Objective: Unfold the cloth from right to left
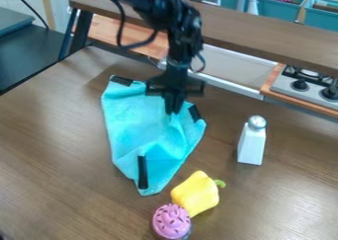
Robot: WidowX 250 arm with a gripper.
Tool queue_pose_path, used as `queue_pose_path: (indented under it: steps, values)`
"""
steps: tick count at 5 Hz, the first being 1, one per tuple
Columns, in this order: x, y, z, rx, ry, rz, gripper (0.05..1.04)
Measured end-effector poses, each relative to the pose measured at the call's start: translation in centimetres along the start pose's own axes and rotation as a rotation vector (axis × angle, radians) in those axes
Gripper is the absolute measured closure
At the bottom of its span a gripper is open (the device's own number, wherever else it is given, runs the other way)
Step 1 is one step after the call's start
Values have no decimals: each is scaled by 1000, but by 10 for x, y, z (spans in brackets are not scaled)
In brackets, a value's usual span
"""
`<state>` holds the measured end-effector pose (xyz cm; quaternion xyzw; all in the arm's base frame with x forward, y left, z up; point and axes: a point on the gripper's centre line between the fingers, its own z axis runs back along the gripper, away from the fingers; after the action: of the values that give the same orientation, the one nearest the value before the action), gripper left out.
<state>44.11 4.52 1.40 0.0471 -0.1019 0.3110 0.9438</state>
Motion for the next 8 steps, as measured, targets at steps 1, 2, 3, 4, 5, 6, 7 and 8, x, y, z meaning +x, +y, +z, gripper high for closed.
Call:
queue_pose_path:
  steps: [1,2,3,4,5,6,7,8]
  values:
    - [11,20,37,-86,-18,38,1034]
    - [8,46,52,-128,-15,43,1034]
    - [3,82,44,-143,15,43,1034]
    - [2,134,31,-125,45,72,1034]
    - [1,158,37,-149,50,57,1034]
    - [1,195,39,-160,51,90,1034]
    - [-6,205,40,-179,66,69,1034]
    - [-8,223,42,-183,63,83,1034]
